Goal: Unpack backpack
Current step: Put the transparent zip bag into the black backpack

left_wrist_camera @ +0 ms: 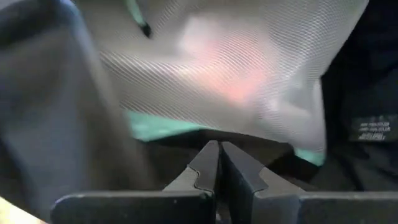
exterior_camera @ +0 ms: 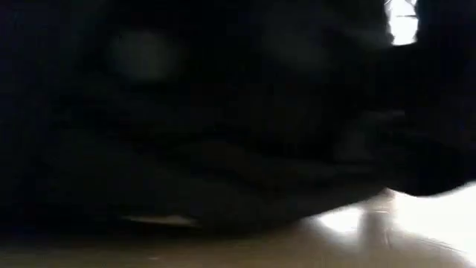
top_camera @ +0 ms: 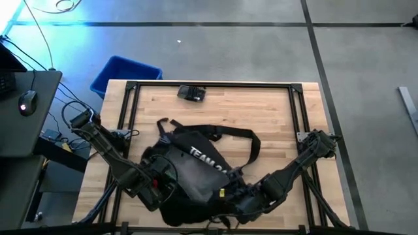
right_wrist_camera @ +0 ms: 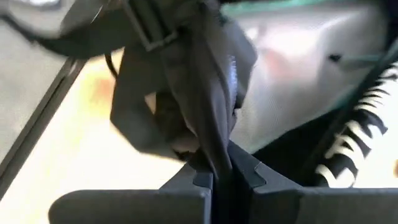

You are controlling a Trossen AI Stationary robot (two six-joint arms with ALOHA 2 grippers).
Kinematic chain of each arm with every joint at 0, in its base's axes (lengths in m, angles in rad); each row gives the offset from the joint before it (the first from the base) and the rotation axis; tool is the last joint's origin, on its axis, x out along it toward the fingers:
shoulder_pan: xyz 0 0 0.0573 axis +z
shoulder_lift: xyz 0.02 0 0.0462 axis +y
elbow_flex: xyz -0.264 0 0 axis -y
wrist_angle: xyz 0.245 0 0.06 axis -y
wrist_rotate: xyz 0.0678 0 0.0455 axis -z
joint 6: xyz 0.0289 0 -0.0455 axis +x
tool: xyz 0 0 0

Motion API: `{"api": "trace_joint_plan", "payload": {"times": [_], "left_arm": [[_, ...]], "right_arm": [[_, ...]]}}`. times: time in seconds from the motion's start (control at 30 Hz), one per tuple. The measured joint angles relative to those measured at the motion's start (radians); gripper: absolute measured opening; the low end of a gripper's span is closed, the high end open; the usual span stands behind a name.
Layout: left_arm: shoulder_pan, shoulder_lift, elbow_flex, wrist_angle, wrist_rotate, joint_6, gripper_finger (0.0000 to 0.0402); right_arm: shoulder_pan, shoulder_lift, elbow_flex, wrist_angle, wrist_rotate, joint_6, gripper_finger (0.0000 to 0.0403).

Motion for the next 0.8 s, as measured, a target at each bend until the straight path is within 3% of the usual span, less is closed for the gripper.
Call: {"api": "trace_joint_plan", "payload": {"times": [0.2, 0.3, 0.4, 0.57, 0.7, 0.8], "left_arm": [[0.006, -0.015, 0.005, -0.003, -0.009, 0.177, 0.0000], [0.009, -0.061, 0.005, -0.014, -0.008, 0.275, 0.0000], [-0.003, -0.131, 0.005, -0.032, -0.035, 0.348, 0.0000], [-0.043, -0.269, 0.006, -0.039, -0.198, 0.506, 0.0000], [-0.054, -0.363, 0.006, -0.051, -0.274, 0.624, 0.0000], [-0.054, -0.408, 0.007, -0.056, -0.301, 0.693, 0.0001]], "right_arm": [[-0.014, -0.009, 0.000, -0.156, 0.063, 0.256, 0.0006], [-0.036, -0.035, 0.000, -0.175, 0.018, 0.398, 0.0028], [-0.057, -0.064, 0.000, -0.175, -0.050, 0.529, 0.0065], [-0.081, -0.117, 0.000, -0.150, -0.101, 0.669, 0.0144], [-0.096, -0.150, 0.000, -0.052, -0.098, 0.679, 0.0205], [-0.110, -0.157, 0.000, 0.049, -0.028, 0.667, 0.0242]]}}
